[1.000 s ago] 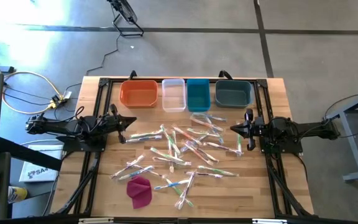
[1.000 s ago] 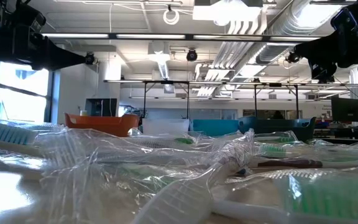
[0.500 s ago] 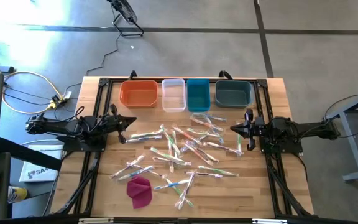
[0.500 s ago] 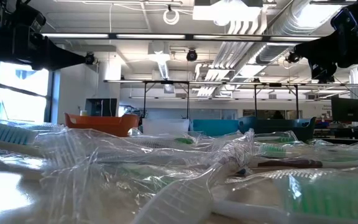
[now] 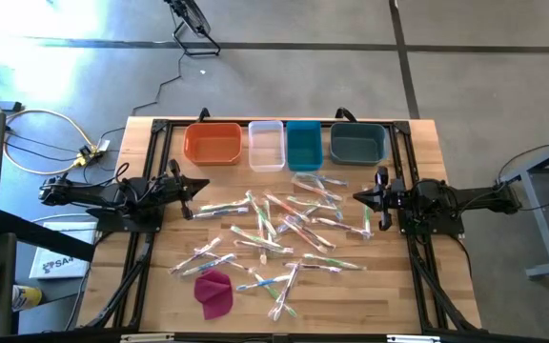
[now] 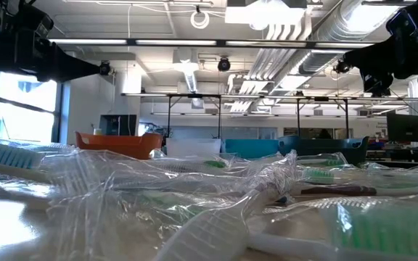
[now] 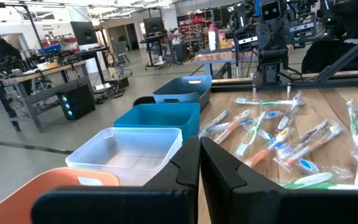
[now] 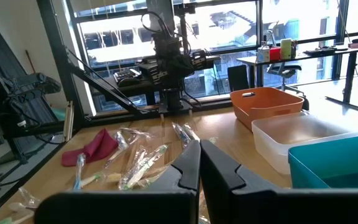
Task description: Pick & Place Toothbrushes
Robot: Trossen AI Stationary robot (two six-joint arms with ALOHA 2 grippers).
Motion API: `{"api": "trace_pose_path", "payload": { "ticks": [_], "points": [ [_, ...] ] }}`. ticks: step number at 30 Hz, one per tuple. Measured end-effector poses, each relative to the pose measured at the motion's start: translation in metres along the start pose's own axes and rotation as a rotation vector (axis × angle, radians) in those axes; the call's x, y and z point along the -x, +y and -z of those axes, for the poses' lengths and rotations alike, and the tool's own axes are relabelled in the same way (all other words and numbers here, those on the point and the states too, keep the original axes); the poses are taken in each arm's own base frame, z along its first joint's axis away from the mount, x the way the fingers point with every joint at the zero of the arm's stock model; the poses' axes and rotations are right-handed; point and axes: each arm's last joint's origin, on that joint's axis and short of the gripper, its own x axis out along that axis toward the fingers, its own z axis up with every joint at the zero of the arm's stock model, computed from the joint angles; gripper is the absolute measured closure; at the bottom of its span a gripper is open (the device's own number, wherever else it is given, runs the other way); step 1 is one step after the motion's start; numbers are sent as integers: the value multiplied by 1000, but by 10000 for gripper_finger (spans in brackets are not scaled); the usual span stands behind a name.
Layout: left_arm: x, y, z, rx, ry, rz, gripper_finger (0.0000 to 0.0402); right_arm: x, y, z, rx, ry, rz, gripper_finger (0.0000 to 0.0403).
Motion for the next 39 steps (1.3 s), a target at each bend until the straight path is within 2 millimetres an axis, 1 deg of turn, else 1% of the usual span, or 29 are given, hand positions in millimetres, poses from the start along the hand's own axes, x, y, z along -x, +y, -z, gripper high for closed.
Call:
{"api": "trace_pose_path", "payload": {
  "ticks": [26,27,32,39],
  "points": [
    [0,0,0,0,0,0,394,0,0,0,0,0,0,401],
    [0,0,0,14,0,1,394,0,0,0,0,0,0,401],
    [0,0,0,199,0,16,394,0,0,0,0,0,0,401],
    [0,-1,0,237,0,19,394,0,0,0,0,0,0,400]
  ]
}}
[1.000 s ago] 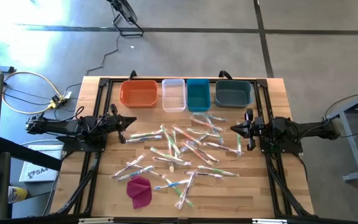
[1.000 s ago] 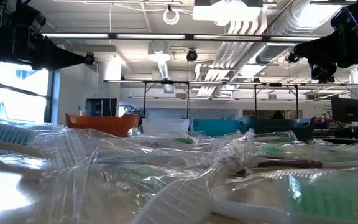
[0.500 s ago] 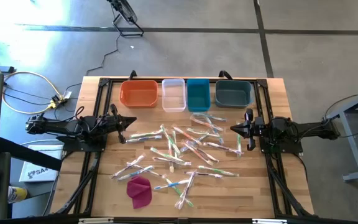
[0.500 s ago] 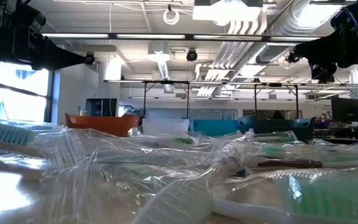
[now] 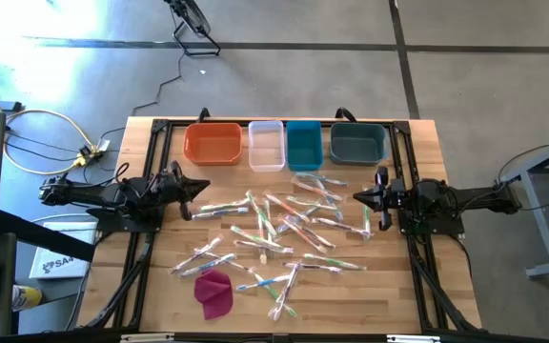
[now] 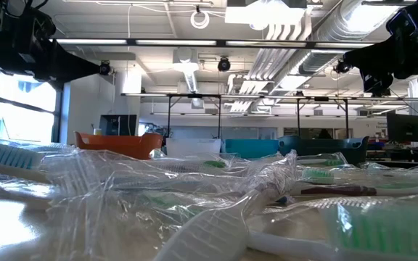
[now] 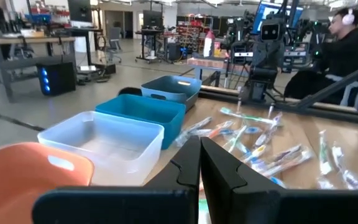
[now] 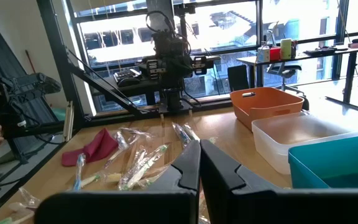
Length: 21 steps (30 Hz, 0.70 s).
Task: Pick & Place Toothbrushes
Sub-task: Put the orange toothbrush into the orange bin
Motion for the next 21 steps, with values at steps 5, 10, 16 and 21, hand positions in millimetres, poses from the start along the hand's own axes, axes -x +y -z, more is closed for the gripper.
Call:
{"api": "trace_pose_path", "payload": {
  "ticks": [5,10,16,21],
  "points": [
    [0,0,0,82,1,4,394,0,0,0,-79,1,-4,400],
    [0,-1,0,176,4,16,394,0,0,0,-98,0,-4,400],
    [0,-1,0,183,4,17,394,0,0,0,-105,0,-3,400],
    [0,-1,0,181,4,17,394,0,0,0,-105,-1,-4,400]
  ]
}}
